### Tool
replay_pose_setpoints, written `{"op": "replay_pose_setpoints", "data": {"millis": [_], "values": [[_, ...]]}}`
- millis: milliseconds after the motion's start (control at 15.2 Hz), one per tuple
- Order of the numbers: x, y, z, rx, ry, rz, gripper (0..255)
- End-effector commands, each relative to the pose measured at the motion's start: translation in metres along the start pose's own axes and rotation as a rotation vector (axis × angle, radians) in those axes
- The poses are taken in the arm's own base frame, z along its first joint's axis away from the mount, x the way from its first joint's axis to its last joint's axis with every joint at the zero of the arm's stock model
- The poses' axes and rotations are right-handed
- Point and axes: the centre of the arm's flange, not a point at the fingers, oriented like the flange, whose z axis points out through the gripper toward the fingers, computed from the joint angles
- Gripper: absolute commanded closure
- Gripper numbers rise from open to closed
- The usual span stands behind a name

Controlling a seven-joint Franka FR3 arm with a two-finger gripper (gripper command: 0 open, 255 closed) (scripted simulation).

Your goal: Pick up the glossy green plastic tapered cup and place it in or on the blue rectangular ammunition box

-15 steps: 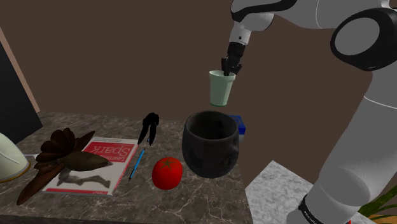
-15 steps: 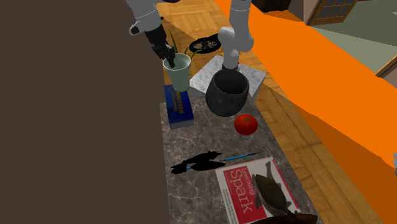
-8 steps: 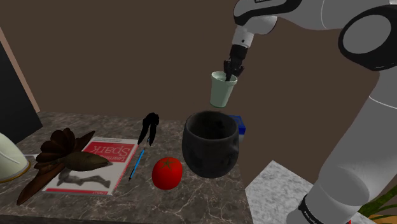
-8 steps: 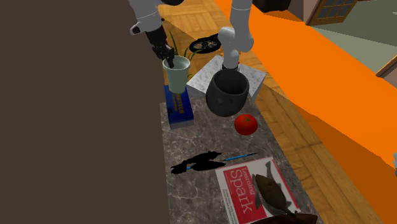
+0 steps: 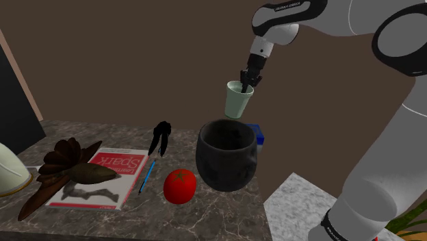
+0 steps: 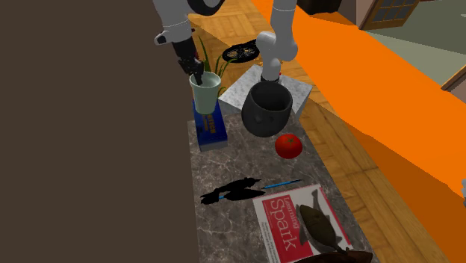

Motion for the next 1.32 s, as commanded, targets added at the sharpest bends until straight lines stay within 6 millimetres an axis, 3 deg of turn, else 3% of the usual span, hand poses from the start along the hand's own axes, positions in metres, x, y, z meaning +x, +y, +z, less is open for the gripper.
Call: {"op": "replay_pose_setpoints", "data": {"millis": [0,132,660,726,858,924,990,1056,1254], "values": [[0.01,0.033,0.058,0.005,-0.087,0.058,255],[0.01,0.036,0.069,0.005,-0.087,0.058,255],[0.01,0.036,0.069,0.005,-0.087,0.058,255],[0.014,0.034,0.075,0.004,-0.086,0.058,0],[0.01,0.046,0.07,0.006,-0.086,0.058,0],[0.018,0.042,0.076,0.006,-0.085,0.059,0],[0.02,0.046,0.065,0.006,-0.086,0.058,0],[0.01,0.036,0.069,0.005,-0.087,0.058,0],[0.014,0.037,0.03,0.005,-0.087,0.058,0]]}}
